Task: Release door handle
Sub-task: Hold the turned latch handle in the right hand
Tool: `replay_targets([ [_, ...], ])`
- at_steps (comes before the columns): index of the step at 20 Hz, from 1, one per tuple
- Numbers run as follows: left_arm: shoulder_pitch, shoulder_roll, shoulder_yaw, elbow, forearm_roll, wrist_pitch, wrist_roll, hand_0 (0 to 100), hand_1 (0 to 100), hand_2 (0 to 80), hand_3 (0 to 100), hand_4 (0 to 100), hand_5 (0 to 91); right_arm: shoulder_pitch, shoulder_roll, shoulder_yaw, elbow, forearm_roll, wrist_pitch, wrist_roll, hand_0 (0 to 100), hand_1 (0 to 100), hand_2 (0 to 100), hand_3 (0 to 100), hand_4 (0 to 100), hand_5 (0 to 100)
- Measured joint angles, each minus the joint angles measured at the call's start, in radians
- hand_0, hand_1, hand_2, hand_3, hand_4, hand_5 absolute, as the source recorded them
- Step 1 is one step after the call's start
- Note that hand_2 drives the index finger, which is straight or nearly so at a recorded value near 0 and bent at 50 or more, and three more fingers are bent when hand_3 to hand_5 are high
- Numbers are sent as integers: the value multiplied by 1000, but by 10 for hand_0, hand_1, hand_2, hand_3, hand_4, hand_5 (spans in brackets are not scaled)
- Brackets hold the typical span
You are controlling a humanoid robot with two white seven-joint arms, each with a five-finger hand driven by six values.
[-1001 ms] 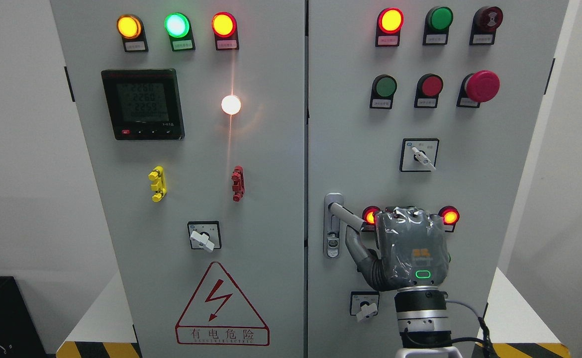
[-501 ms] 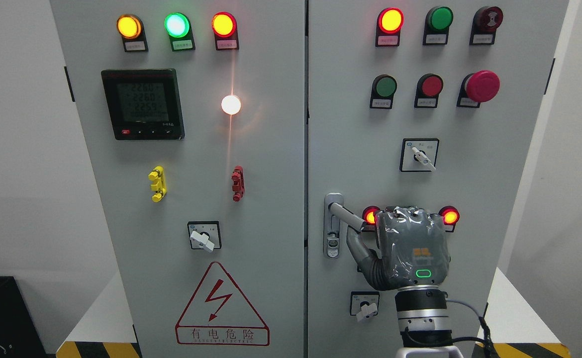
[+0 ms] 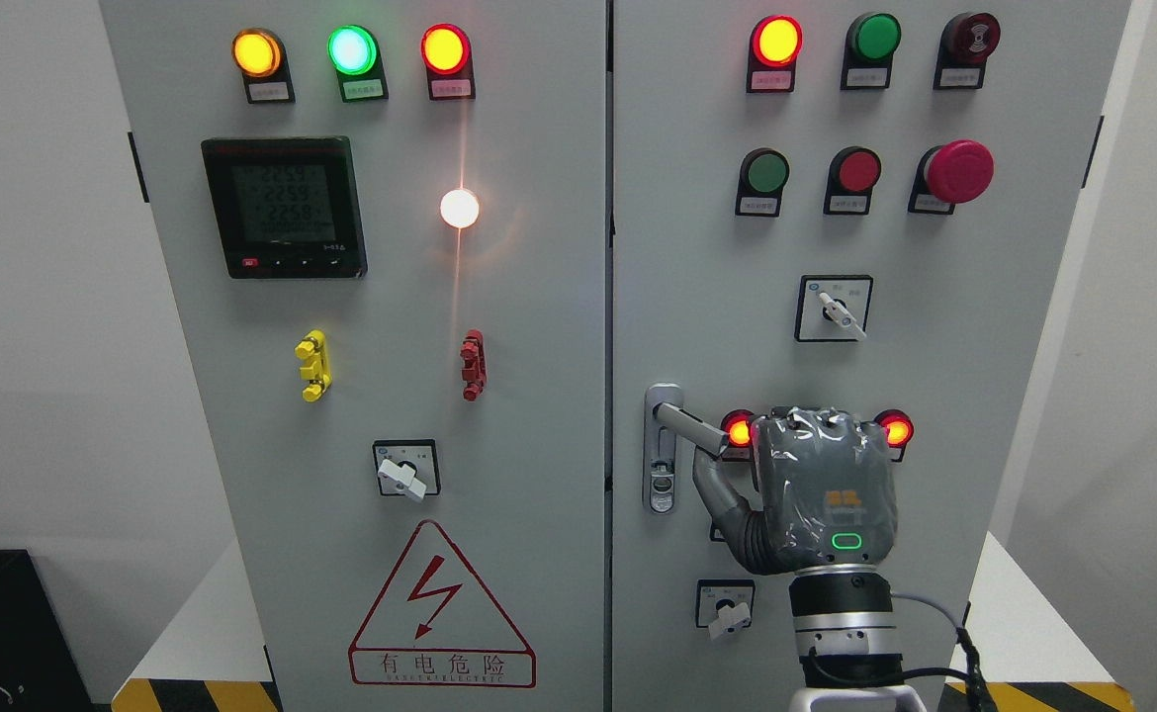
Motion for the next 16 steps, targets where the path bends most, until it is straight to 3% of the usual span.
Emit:
replay_targets([
  [16,0,0,0,0,0,0,0,120,556,0,0,0,0,-6,0,-4,-4,-1,-2,0,518,338,1000,1000,1000,1000],
])
